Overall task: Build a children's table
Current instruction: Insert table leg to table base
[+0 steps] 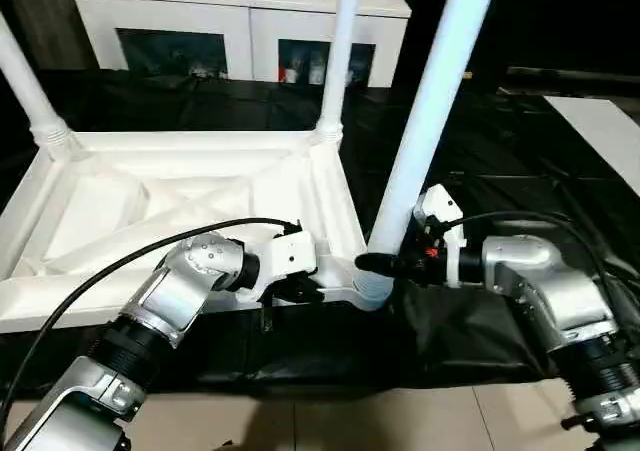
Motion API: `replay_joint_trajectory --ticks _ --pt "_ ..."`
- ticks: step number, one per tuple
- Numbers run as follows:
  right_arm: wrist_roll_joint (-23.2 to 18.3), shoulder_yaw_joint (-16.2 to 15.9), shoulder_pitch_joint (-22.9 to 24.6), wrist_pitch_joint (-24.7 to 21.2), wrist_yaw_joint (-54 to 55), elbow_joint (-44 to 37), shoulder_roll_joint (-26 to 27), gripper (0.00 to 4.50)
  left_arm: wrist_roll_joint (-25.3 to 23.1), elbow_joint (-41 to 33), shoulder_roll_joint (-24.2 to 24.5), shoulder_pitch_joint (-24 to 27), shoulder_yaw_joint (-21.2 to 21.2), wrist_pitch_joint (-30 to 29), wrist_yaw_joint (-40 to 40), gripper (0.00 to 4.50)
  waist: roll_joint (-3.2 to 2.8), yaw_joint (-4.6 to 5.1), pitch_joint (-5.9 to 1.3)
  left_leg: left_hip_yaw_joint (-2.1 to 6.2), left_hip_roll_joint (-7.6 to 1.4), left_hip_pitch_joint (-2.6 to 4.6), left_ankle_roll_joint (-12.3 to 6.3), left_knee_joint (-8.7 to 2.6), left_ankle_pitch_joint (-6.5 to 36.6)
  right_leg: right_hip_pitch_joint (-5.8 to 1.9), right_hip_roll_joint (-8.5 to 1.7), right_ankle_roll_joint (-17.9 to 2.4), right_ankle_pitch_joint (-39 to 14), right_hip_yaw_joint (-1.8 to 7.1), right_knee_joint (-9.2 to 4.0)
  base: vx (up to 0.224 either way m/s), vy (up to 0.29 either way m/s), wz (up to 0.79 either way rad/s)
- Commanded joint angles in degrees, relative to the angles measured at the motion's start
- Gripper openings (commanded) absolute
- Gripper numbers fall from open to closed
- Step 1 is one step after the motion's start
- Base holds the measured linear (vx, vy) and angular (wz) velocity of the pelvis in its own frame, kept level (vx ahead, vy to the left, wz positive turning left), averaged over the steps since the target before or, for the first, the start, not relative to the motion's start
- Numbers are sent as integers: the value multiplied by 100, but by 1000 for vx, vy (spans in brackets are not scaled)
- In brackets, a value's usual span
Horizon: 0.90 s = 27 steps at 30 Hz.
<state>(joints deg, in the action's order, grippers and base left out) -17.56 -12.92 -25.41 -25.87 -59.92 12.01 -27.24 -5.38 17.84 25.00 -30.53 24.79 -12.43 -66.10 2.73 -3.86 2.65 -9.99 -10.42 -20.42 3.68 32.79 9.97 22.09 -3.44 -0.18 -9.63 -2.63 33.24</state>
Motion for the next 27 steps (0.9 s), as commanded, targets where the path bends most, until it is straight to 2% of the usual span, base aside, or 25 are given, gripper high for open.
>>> replay_joint_trajectory --ticks 1,3,4,7,9,11,13,14,16,17,19,22,25,27 --pt "126 -484 384 -465 -443 171 -196 186 -209 77 168 -190 -107 -38 148 0 -68 3 -317 73 -312 88 -33 -401 1612 -166 -446 -1248 -1334 255 -339 0 0 0" --pt "141 -629 503 -481 -579 76 -301 186 -208 70 168 -188 -103 -41 155 0 -68 -22 -308 74 -312 71 -83 -406 1554 -188 -445 -1249 -1264 249 -333 0 0 0" --pt "211 -621 523 -376 -485 124 -276 186 -208 68 167 -187 -103 -43 158 0 -61 -15 -288 76 -308 65 -67 -420 1645 -180 -450 -1211 -1448 247 -352 0 0 0" --pt "407 -199 502 123 361 580 91 186 -208 47 165 -176 -107 -62 177 0 -53 52 -255 121 -292 114 135 -430 2243 -109 -488 -972 -2622 227 -463 0 0 0" --pt "379 67 508 316 702 731 263 186 -202 39 169 -169 -108 -71 192 0 -47 94 -247 150 -283 138 202 -434 2505 -78 -483 -805 -3066 206 -514 0 0 0" --pt "189 491 559 429 1103 857 493 186 -183 31 180 -161 -99 -85 216 0 -64 128 -246 181 -283 148 227 -440 2701 -52 -473 -706 -3260 192 -547 0 0 0" --pt "59 705 629 452 1261 870 590 186 -175 27 187 -155 -95 -91 225 0 -59 133 -252 180 -285 157 231 -440 2760 -40 -473 -680 -3240 195 -555 0 0 0" --pt "47 723 637 452 1271 868 597 186 -175 26 188 -154 -94 -92 226 0 -61 156 -242 194 -285 127 218 -459 2797 -59 -463 -682 -3198 187 -547 0 0 0" --pt "-83 866 711 403 1322 833 661 186 -168 21 196 -152 -88 -96 227 0 -70 176 -235 189 -283 146 203 -450 2915 -24 -465 -690 -3231 193 -562 0 0 0" --pt "-166 931 747 342 1323 808 691 186 -163 19 200 -153 -83 -98 224 0 -63 193 -235 197 -279 135 200 -447 2938 -34 -467 -696 -3266 185 -560 0 0 0" --pt "-187 927 779 280 1305 808 692 186 -159 26 201 -161 -74 -89 215 0 -70 182 -244 185 -279 146 184 -440 2888 -27 -469 -702 -3227 197 -564 0 0 0" --pt "-124 789 723 289 1126 854 646 186 -163 65 195 -200 -52 -71 223 0 -78 172 -255 164 -287 108 156 -450 2648 -50 -465 -832 -2826 221 -512 0 0 0" --pt "-118 744 678 275 1045 854 625 186 -165 79 193 -215 -45 -65 227 0 -77 175 -258 151 -288 105 144 -445 2570 -59 -462 -914 -2658 227 -488 0 0 0" --pt "-143 615 443 171 723 838 487 186 -174 97 202 -239 -24 -55 235 0 -61 172 -263 150 -288 97 122 -443 2494 -81 -459 -960 -2573 222 -464 0 0 0"
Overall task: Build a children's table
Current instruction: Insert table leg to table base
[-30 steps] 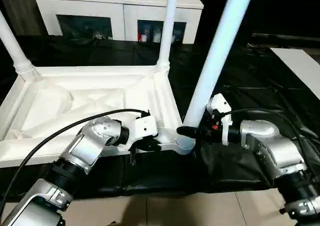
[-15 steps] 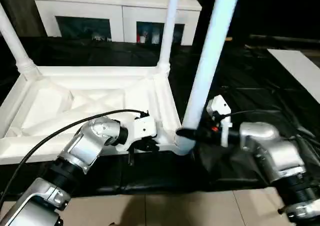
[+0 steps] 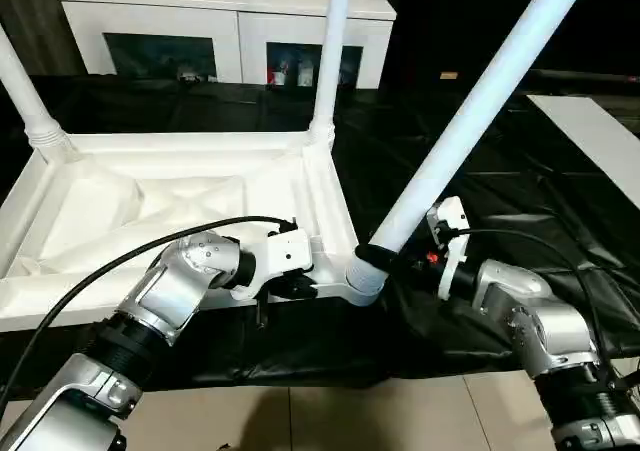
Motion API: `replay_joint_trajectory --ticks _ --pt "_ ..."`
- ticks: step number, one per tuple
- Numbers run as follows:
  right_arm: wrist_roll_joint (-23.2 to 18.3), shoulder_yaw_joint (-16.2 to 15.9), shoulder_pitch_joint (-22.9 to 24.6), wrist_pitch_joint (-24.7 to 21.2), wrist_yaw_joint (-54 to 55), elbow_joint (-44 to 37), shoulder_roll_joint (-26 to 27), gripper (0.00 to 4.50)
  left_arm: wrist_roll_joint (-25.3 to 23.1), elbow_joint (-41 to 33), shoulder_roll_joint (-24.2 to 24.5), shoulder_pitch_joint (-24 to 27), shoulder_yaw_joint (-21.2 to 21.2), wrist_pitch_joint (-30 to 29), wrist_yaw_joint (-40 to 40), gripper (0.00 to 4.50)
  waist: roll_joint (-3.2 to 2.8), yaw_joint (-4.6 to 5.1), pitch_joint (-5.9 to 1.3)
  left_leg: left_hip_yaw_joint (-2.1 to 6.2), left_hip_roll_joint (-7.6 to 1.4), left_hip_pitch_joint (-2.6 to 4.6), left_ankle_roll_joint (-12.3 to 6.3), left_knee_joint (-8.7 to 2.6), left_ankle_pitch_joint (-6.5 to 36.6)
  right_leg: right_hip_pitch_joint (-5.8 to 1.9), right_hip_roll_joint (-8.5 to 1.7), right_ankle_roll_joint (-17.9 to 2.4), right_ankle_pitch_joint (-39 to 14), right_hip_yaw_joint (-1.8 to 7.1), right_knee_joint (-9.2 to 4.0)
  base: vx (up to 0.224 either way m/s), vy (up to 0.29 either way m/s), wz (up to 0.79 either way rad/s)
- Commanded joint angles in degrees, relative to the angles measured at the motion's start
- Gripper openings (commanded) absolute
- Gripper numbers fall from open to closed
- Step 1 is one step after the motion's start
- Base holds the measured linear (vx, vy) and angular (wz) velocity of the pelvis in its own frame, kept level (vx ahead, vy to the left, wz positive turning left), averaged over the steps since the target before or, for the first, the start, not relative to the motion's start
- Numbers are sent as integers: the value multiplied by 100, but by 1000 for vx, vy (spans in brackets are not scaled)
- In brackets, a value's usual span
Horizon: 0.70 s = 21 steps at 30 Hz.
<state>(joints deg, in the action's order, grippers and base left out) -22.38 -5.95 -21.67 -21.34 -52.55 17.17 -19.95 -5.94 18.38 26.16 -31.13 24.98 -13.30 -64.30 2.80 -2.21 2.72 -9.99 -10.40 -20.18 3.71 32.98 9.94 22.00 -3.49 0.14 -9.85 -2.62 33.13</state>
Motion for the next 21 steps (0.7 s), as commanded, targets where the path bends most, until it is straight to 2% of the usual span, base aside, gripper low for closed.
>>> replay_joint_trajectory --ticks 1,3,4,7,10,13,16,19,21 --pt "307 -123 -33 -349 -131 299 -308 186 -120 45 91 -184 -36 32 54 0 -47 5 -268 135 -294 75 98 -458 2443 -67 -450 -1020 -2503 225 -453 0 0 0" --pt "266 -192 -164 -458 -324 241 -422 186 -120 21 109 -173 -31 18 38 0 -71 -25 -279 115 -298 71 65 -445 2220 -78 -455 -1092 -2261 243 -431 0 0 0" --pt "258 -232 -218 -496 -422 213 -480 186 -120 4 120 -163 -27 10 26 0 -47 -31 -282 114 -301 54 42 -447 2121 -103 -451 -1124 -2147 238 -405 0 0 0" --pt "291 -353 -349 -551 -661 100 -630 186 -115 -58 146 -131 -21 -21 -4 0 -54 -78 -300 89 -311 61 5 -432 1869 -113 -451 -1215 -1798 248 -370 0 0 0" --pt "299 -518 -500 -695 -955 -110 -799 186 -111 -105 167 -101 -15 -44 -20 0 -31 -137 -339 52 -304 41 -136 -388 1319 -159 -439 -1343 -1105 247 -295 0 0 0" --pt "300 -656 -557 -794 -1105 -185 -882 186 -120 -108 179 -100 0 -41 -15 0 -40 -160 -347 50 -298 4 -234 -376 1011 -195 -439 -1431 -712 234 -246 0 0 0" --pt "279 -706 -601 -893 -1179 -233 -928 186 -125 -127 191 -99 18 -39 -11 0 -41 -153 -336 55 -302 10 -191 -383 1153 -193 -440 -1409 -939 229 -270 0 0 0" --pt "200 -719 -657 -1037 -1308 -339 -1030 186 -137 -142 208 -105 42 -34 0 0 -46 -141 -318 69 -308 27 -69 -393 1460 -170 -444 -1308 -1433 232 -310 0 0 0" --pt "197 -720 -667 -1050 -1321 -349 -1047 186 -143 -144 209 -106 44 -36 -1 0 -43 -140 -319 71 -306 22 -56 -392 1471 -172 -444 -1285 -1466 233 -312 0 0 0"
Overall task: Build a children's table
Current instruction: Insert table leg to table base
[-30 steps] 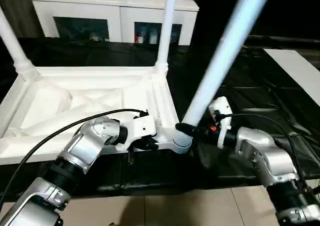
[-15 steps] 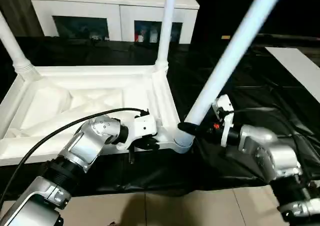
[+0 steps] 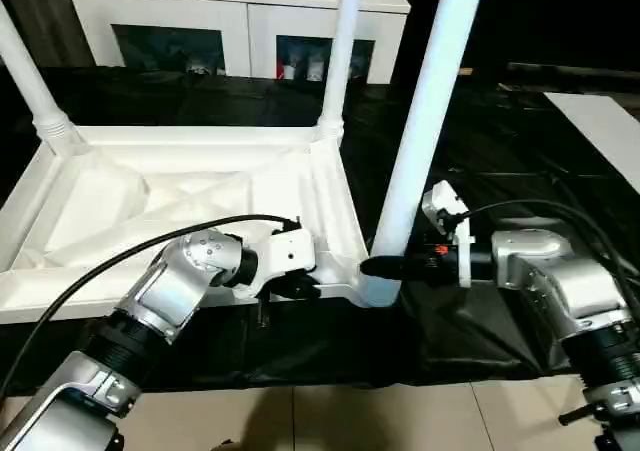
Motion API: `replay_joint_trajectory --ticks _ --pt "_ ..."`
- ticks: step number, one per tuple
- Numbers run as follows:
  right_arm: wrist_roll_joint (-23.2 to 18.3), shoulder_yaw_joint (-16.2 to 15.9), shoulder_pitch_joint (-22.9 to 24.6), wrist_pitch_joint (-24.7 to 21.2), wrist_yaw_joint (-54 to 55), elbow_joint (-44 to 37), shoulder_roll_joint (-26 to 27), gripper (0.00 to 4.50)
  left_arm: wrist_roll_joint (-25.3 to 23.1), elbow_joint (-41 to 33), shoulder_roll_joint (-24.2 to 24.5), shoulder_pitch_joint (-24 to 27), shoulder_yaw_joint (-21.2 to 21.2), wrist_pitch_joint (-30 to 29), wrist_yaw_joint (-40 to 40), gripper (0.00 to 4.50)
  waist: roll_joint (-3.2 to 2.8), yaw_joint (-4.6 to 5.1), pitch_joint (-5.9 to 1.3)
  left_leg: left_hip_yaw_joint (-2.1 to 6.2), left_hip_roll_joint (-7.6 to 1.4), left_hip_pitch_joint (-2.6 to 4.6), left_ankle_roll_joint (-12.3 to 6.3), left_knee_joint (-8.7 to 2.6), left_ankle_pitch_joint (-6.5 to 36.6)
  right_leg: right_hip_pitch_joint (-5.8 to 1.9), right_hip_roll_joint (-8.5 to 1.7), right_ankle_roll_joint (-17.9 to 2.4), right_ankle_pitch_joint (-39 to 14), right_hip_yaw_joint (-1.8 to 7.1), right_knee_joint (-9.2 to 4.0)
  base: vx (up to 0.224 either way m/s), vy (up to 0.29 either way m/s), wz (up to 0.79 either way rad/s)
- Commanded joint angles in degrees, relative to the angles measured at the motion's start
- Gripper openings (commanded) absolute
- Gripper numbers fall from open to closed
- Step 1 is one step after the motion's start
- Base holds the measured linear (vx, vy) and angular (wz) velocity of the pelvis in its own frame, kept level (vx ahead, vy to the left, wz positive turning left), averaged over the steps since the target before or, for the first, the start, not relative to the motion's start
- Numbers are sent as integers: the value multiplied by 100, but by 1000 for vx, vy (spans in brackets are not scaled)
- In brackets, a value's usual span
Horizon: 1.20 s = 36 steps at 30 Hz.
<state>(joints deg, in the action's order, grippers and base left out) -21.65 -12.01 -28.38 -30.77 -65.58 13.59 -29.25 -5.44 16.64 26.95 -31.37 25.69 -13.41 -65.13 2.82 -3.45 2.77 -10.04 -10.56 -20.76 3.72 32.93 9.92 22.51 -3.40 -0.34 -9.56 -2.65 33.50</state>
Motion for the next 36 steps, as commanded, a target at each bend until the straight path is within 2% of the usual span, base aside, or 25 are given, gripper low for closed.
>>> replay_joint_trajectory --ticks 1,12,27,28,29,32,36 --pt "185 -103 -18 -33 34 24 -118 186 -205 21 134 -84 -21 -30 81 0 -49 -8 -321 78 -286 79 -26 -388 1523 -214 -454 -1208 -1575 236 -357 0 0 0" --pt "443 -127 -202 202 338 658 206 186 -189 20 161 -99 13 -45 54 0 -46 12 -327 75 -266 65 15 -355 1584 -182 -441 -1168 -1750 238 -351 0 0 0" --pt "611 -314 -548 323 113 1697 532 186 -174 13 201 -95 18 -74 51 0 -68 19 -350 69 -270 64 23 -342 1470 -204 -430 -1352 -1283 229 -291 0 0 0" --pt "635 -317 -572 363 142 1738 558 186 -175 14 200 -96 17 -74 54 0 -71 16 -344 67 -271 66 25 -343 1484 -199 -430 -1348 -1299 231 -294 0 0 0" --pt "650 -312 -591 396 178 1771 591 186 -176 13 203 -93 15 -79 57 0 -47 16 -345 69 -273 62 27 -343 1482 -203 -438 -1336 -1340 232 -293 0 0 0" --pt "690 -270 -607 495 301 1887 648 186 -178 15 205 -87 12 -81 66 0 -61 16 -348 69 -271 60 26 -342 1449 -208 -441 -1329 -1325 233 -290 0 0 0" --pt "705 -76 -615 739 625 2206 757 186 -175 17 210 -75 8 -77 82 0 -56 56 -324 84 -269 57 82 -355 1717 -188 -448 -1234 -1769 228 -327 0 0 0"
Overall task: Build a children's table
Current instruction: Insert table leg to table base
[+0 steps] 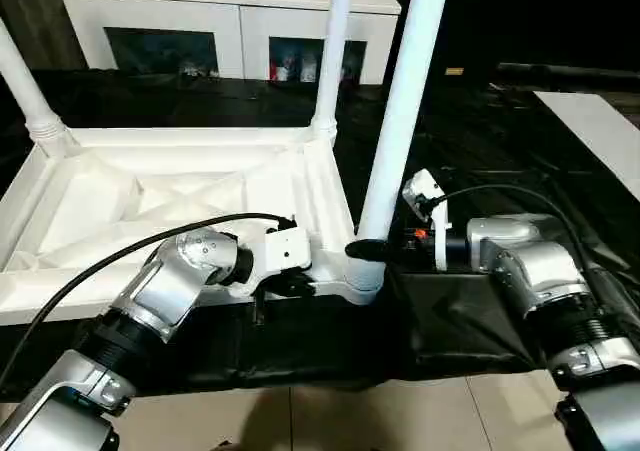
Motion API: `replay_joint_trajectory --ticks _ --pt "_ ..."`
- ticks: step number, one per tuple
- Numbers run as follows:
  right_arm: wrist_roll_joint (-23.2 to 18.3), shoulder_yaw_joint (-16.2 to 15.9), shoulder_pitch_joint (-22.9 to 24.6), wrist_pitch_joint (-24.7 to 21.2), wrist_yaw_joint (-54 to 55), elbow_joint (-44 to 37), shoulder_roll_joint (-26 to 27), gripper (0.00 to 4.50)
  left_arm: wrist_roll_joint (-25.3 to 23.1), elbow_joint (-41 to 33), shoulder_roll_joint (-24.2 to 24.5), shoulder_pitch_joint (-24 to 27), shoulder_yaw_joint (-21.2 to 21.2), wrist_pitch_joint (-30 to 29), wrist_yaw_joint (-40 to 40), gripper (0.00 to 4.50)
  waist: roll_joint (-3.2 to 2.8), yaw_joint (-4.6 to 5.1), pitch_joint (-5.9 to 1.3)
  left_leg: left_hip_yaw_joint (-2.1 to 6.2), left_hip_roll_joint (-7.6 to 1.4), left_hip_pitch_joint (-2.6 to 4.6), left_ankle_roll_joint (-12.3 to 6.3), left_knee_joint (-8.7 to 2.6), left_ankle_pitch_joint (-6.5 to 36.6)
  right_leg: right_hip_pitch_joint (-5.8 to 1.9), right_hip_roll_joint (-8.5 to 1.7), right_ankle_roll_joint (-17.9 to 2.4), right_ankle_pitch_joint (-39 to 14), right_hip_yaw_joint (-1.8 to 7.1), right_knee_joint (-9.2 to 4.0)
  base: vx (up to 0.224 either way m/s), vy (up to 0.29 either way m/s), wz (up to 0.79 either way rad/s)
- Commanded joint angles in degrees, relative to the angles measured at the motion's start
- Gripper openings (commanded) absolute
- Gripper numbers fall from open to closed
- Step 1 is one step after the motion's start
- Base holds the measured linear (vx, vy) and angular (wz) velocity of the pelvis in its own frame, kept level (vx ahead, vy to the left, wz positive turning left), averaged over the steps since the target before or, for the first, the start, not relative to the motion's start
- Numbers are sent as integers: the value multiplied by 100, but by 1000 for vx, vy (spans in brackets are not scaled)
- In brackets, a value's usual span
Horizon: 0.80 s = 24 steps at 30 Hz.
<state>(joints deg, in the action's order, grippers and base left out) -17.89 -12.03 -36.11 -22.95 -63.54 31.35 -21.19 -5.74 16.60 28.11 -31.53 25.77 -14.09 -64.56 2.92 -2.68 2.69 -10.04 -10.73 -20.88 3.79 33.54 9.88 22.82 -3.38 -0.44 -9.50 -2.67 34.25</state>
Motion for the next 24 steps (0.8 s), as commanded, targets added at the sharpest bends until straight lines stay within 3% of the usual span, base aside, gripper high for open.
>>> replay_joint_trajectory --ticks 1,6,8,13,15,19,24 --pt "275 14 203 -26 487 455 -22 186 -145 23 95 -58 -1 -6 30 0 -67 -5 -309 93 -247 73 97 -418 1817 -212 -451 -1167 -1973 228 -423 0 0 0" --pt "204 217 468 15 630 430 37 186 -138 3 101 -45 -7 -14 39 0 -72 25 -302 119 -253 99 152 -426 2107 -168 -449 -1019 -2399 219 -469 0 0 0" --pt "196 240 582 29 652 377 48 186 -134 -3 103 -42 -6 -17 38 0 -99 23 -303 120 -255 102 153 -429 2091 -163 -447 -1035 -2320 223 -463 0 0 0" --pt "103 518 1017 251 1011 203 219 186 -134 19 76 -60 9 -16 55 0 -85 27 -319 109 -256 90 124 -439 2057 -176 -432 -1121 -1982 223 -442 0 0 0" --pt "97 540 1033 265 1037 197 232 186 -134 21 75 -61 10 -16 57 0 -90 35 -311 111 -254 97 135 -440 2133 -165 -437 -1118 -2096 222 -456 0 0 0" --pt "-67 962 1412 569 1557 7 521 186 -130 25 59 -70 6 -21 89 0 -93 54 -282 143 -250 115 197 -460 2481 -125 -449 -911 -2714 206 -528 0 0 0" --pt "-196 1241 1812 868 1910 -221 759 186 -135 31 53 -68 -11 -18 107 0 -92 77 -271 164 -245 132 213 -469 2762 -80 -459 -734 -3105 198 -596 0 0 0"
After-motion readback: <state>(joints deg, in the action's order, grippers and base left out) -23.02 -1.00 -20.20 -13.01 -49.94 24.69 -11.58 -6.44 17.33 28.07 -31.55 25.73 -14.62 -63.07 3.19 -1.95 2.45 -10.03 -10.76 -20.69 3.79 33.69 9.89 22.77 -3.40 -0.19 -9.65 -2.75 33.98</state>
